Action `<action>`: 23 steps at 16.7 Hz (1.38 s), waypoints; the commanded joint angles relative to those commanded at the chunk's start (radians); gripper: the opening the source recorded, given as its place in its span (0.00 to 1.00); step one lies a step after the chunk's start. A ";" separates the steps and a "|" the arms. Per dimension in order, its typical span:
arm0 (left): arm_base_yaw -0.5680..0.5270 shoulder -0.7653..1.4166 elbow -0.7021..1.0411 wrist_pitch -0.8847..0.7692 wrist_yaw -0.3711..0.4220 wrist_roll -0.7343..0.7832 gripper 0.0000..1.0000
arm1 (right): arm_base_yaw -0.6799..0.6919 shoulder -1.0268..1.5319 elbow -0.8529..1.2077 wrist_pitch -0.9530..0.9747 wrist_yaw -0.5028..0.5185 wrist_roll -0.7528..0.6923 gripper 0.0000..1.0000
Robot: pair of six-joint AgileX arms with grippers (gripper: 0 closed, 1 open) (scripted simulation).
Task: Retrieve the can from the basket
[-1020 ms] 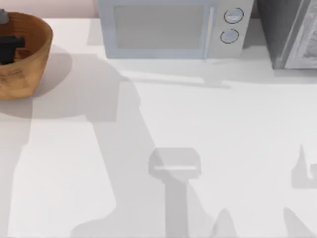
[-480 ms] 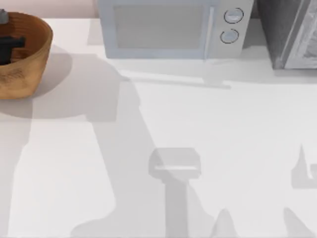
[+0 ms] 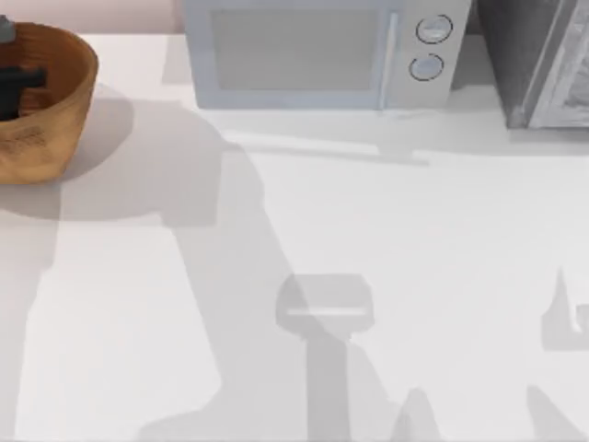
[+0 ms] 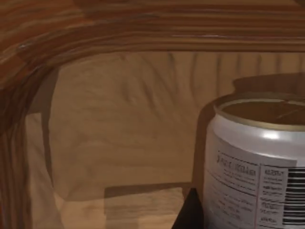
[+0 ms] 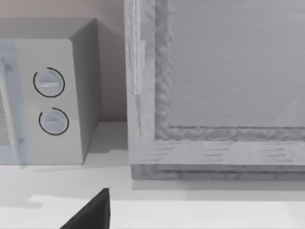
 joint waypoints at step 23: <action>-0.135 -2.268 -2.043 1.089 -0.122 -0.132 0.00 | 0.000 0.000 0.000 0.000 0.000 0.000 1.00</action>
